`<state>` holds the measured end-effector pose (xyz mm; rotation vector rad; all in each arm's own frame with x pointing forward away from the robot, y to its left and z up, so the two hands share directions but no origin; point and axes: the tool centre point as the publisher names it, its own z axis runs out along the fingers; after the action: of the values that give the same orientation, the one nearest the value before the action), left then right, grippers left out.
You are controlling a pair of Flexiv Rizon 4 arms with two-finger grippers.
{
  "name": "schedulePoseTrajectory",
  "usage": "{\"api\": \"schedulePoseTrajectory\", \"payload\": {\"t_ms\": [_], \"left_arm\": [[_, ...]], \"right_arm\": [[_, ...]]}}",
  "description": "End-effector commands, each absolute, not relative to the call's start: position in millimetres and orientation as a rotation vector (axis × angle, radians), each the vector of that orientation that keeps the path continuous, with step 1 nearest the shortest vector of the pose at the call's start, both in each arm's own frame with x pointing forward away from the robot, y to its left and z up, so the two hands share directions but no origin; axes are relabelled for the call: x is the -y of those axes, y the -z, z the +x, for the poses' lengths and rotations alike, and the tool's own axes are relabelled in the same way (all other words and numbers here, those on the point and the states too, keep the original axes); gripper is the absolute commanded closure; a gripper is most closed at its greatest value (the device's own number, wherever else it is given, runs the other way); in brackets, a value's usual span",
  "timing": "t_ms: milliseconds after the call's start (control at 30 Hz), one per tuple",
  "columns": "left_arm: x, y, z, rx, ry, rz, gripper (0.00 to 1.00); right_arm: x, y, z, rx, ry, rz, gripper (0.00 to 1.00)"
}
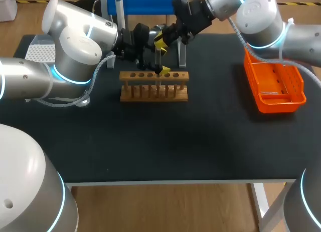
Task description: Invert the test tube, pick up the pipette, mount the tip to pipette, aspirate from beaker and dispense into the tube, eject the tip, return the pipette, and cap with the stopper.
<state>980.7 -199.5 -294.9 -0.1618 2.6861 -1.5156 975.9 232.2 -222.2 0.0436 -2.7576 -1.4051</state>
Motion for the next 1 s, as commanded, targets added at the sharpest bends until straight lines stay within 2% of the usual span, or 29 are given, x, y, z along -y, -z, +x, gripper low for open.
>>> {"api": "schedulePoseTrajectory", "payload": {"t_ms": [33, 1000], "left_arm": [[199.4, 294.5, 982.2, -2.692, 1.515, -0.16, 0.0], [199.4, 294.5, 982.2, -2.692, 1.515, -0.16, 0.0]], "right_arm": [[-232.5, 224.1, 976.2, 2.76, 1.402, 0.038, 1.0], [-232.0, 221.6, 976.9, 2.758, 1.43, 0.031, 1.0]]}}
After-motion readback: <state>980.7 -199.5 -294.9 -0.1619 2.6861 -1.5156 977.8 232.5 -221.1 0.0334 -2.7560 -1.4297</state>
